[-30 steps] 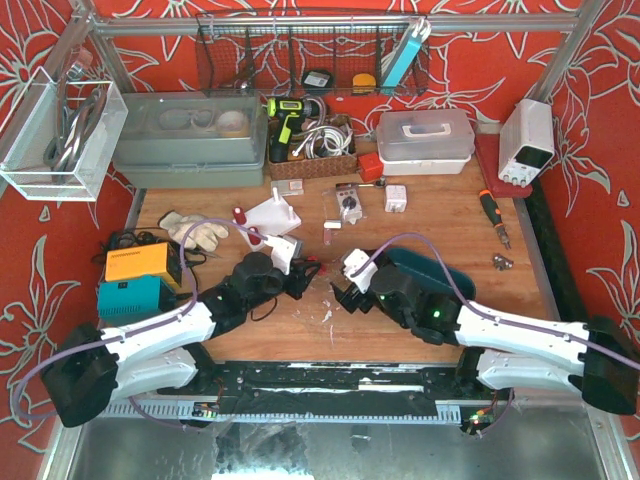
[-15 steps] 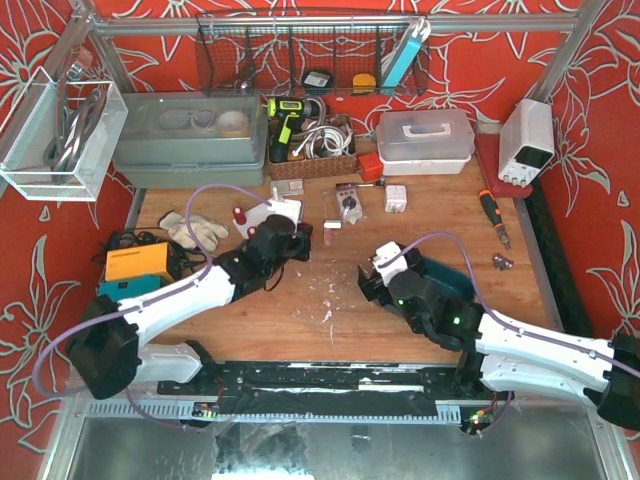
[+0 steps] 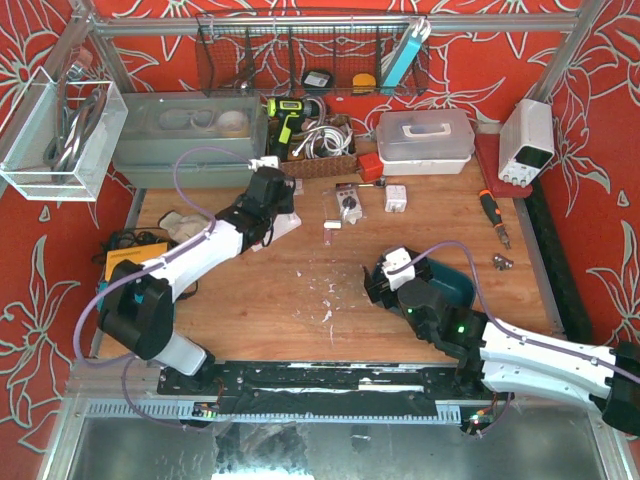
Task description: Install the large spring
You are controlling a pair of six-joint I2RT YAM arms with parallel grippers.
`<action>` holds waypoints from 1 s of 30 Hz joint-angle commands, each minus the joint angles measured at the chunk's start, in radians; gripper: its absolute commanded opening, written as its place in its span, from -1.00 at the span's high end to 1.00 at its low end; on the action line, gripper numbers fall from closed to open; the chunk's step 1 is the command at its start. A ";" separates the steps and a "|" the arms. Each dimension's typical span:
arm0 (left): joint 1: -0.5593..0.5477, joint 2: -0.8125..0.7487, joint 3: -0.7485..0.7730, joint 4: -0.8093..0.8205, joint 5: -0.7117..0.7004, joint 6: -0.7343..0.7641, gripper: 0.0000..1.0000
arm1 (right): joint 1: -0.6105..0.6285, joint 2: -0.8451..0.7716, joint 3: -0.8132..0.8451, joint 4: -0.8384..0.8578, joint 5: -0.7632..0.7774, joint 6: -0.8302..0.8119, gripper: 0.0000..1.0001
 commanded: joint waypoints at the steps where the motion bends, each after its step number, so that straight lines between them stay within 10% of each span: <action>1: 0.045 0.048 0.082 0.009 -0.026 0.016 0.90 | -0.006 0.031 -0.009 0.032 0.041 -0.001 -0.97; 30: 0.166 0.328 0.245 0.054 0.060 0.028 0.92 | -0.006 0.067 -0.003 0.045 0.044 -0.010 -0.97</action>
